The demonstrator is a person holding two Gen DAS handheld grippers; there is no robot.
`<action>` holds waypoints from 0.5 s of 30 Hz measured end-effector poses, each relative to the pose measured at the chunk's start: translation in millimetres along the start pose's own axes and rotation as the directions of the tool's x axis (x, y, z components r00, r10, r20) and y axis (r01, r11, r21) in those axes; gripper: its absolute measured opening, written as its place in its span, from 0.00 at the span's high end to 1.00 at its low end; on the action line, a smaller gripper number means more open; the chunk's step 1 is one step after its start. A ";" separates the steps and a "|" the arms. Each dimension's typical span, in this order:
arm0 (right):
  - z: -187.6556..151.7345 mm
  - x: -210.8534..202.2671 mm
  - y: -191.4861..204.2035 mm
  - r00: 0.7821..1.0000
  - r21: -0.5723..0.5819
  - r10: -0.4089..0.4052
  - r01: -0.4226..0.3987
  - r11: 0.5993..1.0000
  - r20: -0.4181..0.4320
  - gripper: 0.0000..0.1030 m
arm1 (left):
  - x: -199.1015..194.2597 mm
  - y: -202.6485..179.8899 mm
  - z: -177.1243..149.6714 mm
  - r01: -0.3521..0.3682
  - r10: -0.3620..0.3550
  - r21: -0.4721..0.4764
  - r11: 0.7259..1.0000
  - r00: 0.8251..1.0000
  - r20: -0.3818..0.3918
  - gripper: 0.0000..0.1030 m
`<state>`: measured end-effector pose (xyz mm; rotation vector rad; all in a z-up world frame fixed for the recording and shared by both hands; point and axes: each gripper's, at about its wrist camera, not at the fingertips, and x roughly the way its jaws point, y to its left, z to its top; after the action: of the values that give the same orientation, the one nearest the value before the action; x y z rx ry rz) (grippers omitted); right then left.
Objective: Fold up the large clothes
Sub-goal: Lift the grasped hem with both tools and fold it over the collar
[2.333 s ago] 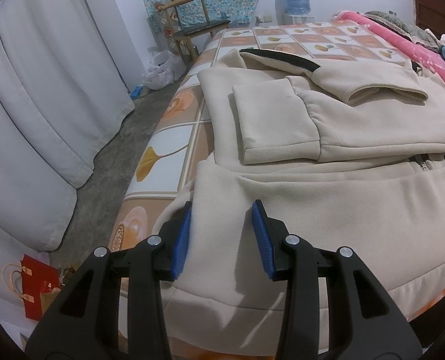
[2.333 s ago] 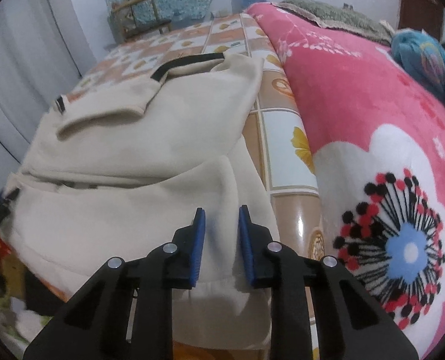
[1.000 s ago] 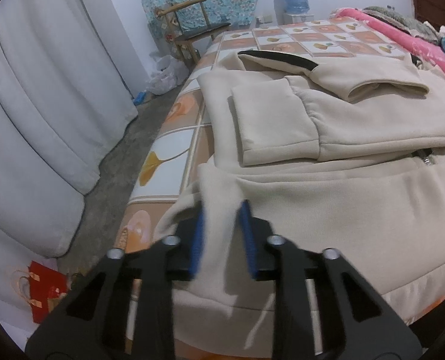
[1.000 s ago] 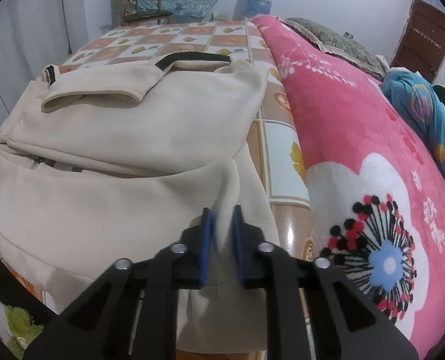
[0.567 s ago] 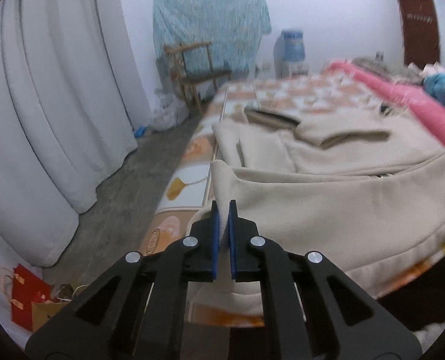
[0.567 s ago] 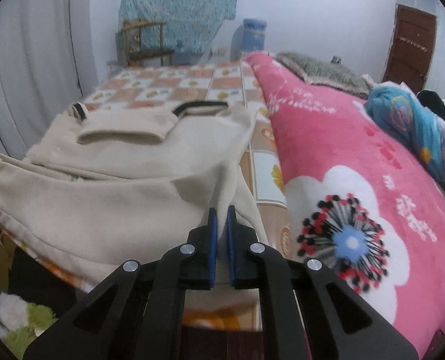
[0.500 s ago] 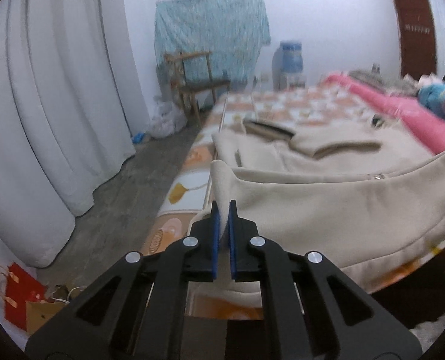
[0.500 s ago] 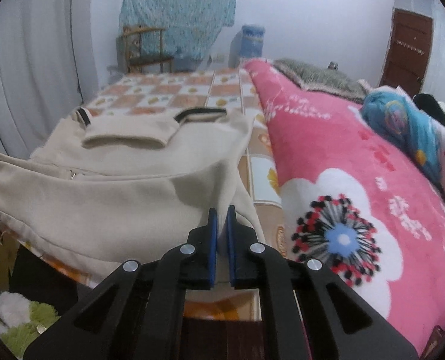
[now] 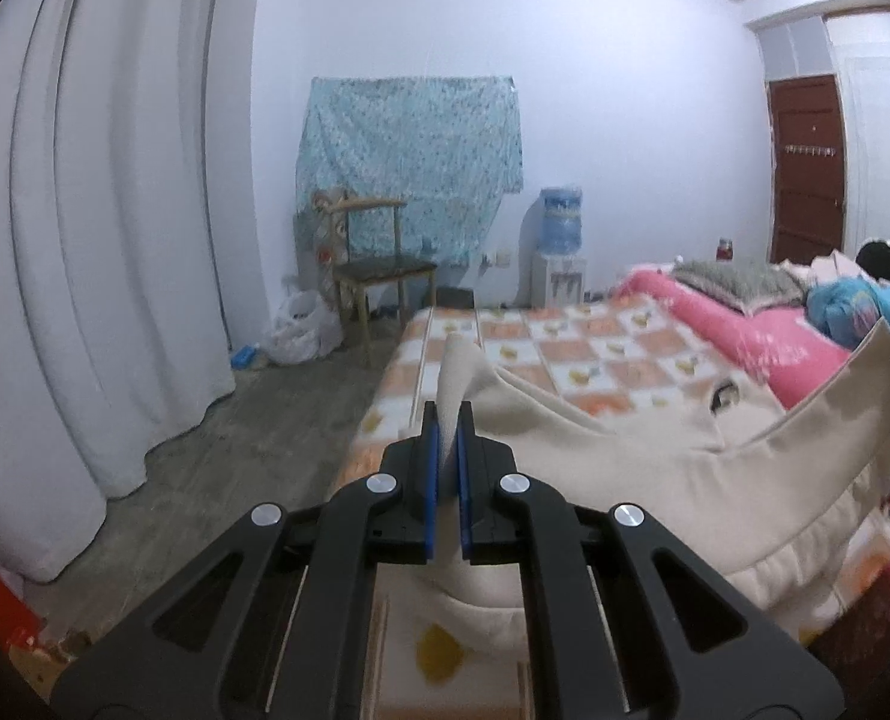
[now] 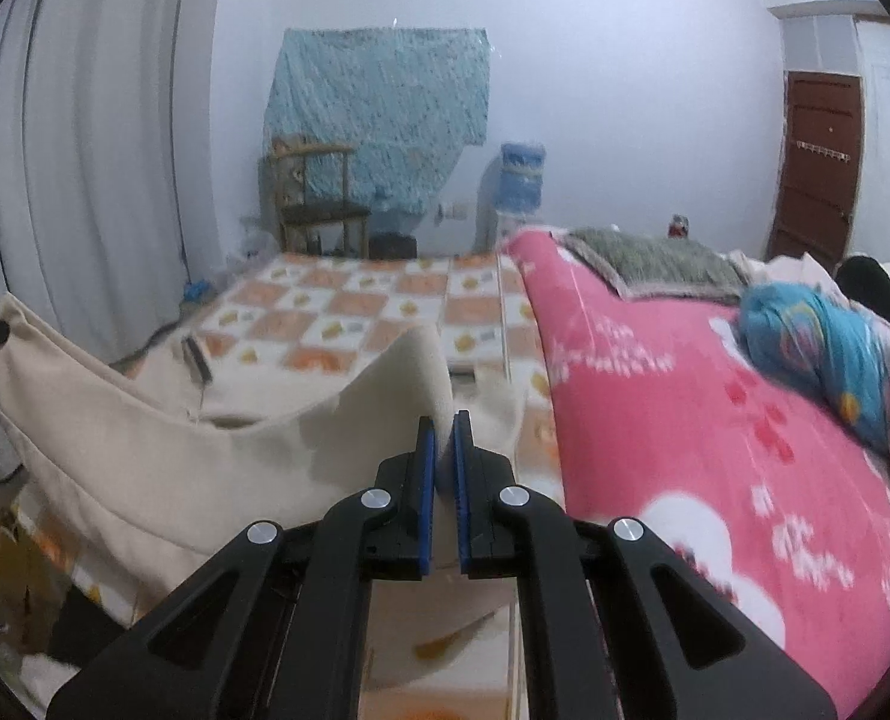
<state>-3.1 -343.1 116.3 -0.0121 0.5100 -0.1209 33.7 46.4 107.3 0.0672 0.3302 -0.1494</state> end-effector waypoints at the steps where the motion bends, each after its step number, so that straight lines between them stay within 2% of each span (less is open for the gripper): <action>1: 10.2 7.5 -2.8 1.000 0.002 0.002 -0.002 1.000 0.015 0.94 | 9.5 0.9 7.7 -0.001 0.001 0.005 1.000 1.000 0.015 0.95; 5: 46.3 44.3 -19.4 0.999 0.045 0.028 -0.030 0.999 0.043 0.94 | 50.6 2.1 32.4 0.001 -0.001 0.011 1.000 1.000 0.031 0.95; 8: 63.4 83.0 -29.8 0.999 0.070 0.037 -0.039 0.997 0.034 0.94 | 99.2 6.8 44.7 0.008 -0.008 -0.008 1.000 1.000 -0.024 0.95; 12: 65.8 159.0 -45.8 0.996 0.138 0.075 -0.068 0.988 -0.046 0.94 | 180.9 12.8 41.2 0.023 -0.032 -0.056 0.998 0.985 -0.169 0.95; 13: 62.5 173.7 -49.0 0.993 0.160 0.090 -0.078 0.984 -0.070 0.94 | 200.9 11.8 35.4 0.019 -0.029 -0.051 0.999 0.977 -0.209 0.95; 15: 49.3 217.6 -60.5 0.980 0.235 0.135 -0.098 0.967 -0.148 0.94 | 243.1 10.5 16.8 0.016 -0.032 -0.053 0.998 0.949 -0.313 0.95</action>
<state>202.5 -429.8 56.1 0.2529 0.6566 -0.0641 268.1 22.4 43.8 0.0373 0.6532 -0.1543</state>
